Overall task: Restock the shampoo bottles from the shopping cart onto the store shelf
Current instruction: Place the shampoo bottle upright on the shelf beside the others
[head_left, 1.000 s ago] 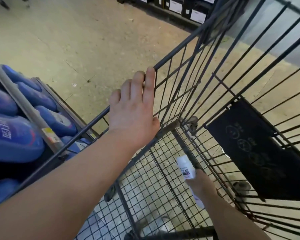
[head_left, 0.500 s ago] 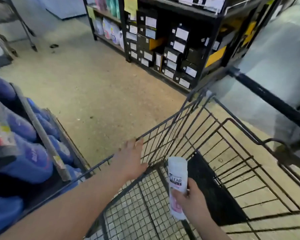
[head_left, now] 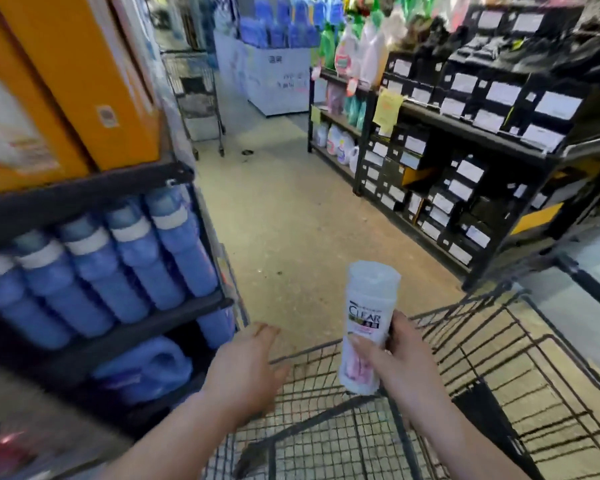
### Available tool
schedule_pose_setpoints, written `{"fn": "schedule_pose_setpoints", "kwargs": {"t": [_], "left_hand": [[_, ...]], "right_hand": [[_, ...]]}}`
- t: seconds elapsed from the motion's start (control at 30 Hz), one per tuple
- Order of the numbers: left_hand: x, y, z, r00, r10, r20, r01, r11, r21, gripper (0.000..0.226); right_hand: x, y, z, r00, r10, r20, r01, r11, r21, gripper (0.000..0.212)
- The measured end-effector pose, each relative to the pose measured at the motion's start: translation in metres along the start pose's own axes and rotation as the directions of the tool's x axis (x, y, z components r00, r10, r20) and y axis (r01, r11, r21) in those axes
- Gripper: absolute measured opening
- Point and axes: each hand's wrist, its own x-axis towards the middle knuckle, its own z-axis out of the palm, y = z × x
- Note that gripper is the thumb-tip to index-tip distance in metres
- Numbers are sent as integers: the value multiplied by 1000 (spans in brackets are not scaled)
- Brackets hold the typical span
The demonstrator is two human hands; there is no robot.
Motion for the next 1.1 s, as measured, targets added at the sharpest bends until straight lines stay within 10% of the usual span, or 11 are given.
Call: {"fn": "schedule_pose_setpoints", "kwargs": {"t": [0.43, 1.1], "left_hand": [[-235, -232, -112, 865, -395, -311, 388, 917, -86, 56], [-569, -528, -178, 403, -811, -425, 713, 569, -410, 55]], "right_hand": [[-111, -150, 266, 877, -313, 365, 313, 948, 61, 25], [-333, -269, 661, 508, -399, 764, 277, 915, 294, 26]]}}
